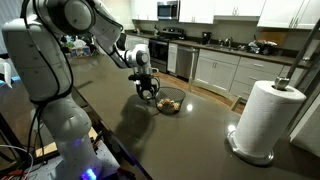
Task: Move the hamburger toy on the counter to the right
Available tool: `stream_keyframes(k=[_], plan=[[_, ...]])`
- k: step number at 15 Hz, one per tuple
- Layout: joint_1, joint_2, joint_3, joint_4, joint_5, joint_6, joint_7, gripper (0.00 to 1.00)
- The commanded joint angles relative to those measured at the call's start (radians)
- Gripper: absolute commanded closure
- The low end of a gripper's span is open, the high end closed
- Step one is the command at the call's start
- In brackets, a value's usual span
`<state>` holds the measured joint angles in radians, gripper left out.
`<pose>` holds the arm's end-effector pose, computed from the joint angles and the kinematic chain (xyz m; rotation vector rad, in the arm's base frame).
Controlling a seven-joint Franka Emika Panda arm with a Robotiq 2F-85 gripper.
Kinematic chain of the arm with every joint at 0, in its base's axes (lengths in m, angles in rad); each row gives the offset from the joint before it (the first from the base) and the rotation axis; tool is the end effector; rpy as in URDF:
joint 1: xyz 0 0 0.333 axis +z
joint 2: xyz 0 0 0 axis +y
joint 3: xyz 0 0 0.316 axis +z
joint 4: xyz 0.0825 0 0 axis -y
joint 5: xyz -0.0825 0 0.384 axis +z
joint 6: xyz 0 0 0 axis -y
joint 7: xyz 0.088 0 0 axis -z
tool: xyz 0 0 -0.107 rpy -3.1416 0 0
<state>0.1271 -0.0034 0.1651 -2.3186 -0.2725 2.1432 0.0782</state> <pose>0.4717 0.1300 0.3304 2.8393 0.5489 -0.1864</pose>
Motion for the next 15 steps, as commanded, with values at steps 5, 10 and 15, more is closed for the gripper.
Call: stream_keyframes(k=[5,10,15], plan=[[0.002,0.006,-0.013,-0.011,0.034,0.034,-0.052,0.39],[0.003,0.002,-0.013,-0.015,0.049,0.067,-0.095,0.42],[0.002,0.002,-0.014,-0.015,0.061,0.076,-0.124,0.69]])
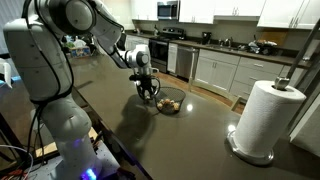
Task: Move the hamburger toy on the counter to the right
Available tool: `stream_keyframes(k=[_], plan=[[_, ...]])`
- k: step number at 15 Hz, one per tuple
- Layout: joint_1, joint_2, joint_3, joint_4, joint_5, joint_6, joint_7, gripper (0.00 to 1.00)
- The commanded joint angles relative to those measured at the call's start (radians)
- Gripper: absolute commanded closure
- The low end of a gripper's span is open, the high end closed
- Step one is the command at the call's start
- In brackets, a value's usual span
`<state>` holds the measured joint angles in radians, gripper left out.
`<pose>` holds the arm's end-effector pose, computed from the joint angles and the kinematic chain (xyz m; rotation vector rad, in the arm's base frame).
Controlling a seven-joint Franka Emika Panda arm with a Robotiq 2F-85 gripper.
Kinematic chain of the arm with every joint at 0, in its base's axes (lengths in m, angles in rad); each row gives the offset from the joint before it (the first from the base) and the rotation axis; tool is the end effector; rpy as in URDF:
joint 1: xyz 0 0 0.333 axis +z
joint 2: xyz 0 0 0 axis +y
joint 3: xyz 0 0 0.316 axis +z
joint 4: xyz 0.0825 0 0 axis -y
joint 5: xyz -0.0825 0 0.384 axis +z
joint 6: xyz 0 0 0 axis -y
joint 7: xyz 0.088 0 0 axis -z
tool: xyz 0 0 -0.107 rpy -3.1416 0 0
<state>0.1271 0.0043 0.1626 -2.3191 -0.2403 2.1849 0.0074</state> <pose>0.4756 0.1326 0.3290 2.8643 0.6328 -0.1600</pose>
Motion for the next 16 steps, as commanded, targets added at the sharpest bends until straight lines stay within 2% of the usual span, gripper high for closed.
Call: stream_keyframes(k=[1,3,5,6,16], plan=[[0.002,-0.005,-0.011,-0.014,0.029,0.034,-0.055,0.75],[0.002,-0.006,-0.011,-0.014,0.03,0.034,-0.058,0.88],[0.004,-0.01,-0.01,-0.014,0.028,0.032,-0.057,0.95],[0.005,-0.012,-0.009,-0.015,0.027,0.032,-0.057,0.93],[0.042,-0.072,0.015,-0.023,0.029,0.017,-0.057,0.94]])
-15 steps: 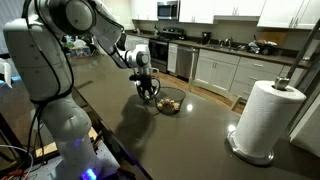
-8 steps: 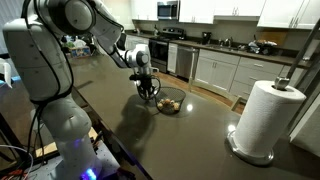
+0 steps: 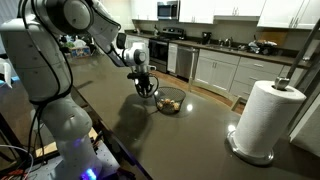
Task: Move the hamburger toy on the counter to the right
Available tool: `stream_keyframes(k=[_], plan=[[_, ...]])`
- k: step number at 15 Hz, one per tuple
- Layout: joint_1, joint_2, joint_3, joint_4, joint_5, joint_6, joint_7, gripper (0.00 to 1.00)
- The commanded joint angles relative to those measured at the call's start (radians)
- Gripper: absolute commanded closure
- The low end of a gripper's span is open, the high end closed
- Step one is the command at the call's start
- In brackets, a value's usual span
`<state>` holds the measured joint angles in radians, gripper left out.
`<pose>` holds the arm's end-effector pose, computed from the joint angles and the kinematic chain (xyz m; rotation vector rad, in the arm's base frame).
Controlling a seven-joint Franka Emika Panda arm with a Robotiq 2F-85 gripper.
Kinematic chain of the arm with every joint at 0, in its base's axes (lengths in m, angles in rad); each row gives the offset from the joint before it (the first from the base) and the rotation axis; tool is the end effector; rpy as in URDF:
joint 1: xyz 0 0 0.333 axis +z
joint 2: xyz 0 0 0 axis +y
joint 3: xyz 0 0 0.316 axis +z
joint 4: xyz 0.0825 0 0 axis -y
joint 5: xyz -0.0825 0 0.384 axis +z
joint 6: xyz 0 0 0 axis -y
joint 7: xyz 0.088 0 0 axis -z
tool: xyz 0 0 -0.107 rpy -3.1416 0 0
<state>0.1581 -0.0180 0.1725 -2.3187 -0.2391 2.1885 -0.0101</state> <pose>0.4702 0.1523 0.3403 2.8462 0.7122 -0.1183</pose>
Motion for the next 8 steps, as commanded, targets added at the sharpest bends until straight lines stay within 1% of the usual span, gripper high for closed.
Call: stream_keyframes(k=[1,8], plan=[[0.016,-0.064,0.008,-0.025,0.024,0.014,-0.035,0.95],[0.036,-0.185,0.028,-0.023,0.004,-0.003,-0.004,0.95]])
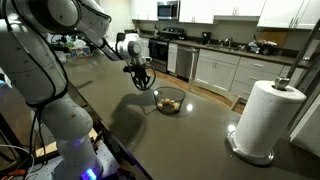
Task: Move the hamburger toy on the counter to the right
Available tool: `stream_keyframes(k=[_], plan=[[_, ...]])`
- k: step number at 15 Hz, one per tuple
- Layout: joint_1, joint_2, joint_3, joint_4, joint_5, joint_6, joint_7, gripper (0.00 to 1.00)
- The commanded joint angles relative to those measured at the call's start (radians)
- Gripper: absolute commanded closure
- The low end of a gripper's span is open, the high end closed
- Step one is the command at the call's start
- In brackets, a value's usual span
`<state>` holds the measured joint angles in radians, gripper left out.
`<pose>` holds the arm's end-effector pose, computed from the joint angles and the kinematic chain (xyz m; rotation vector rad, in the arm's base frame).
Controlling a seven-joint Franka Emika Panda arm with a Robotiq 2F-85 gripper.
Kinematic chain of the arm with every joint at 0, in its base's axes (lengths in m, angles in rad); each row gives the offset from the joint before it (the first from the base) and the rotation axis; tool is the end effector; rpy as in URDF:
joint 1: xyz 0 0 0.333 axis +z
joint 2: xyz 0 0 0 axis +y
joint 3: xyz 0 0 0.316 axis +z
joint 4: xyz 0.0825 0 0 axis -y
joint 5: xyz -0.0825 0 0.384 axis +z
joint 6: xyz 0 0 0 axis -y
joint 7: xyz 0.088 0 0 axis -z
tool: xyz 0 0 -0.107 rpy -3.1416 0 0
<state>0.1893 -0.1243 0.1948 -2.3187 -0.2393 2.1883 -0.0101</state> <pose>0.4579 0.1765 0.3919 2.8218 0.7697 0.0449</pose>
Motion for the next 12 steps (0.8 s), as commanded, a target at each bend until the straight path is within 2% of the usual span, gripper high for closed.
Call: stream_keyframes(k=[1,6,12], plan=[[0.003,-0.102,0.007,-0.023,0.003,-0.001,0.003,0.95],[-0.017,-0.221,-0.01,-0.009,0.022,0.005,0.044,0.95],[-0.091,-0.304,-0.047,0.033,0.036,-0.003,0.201,0.95]])
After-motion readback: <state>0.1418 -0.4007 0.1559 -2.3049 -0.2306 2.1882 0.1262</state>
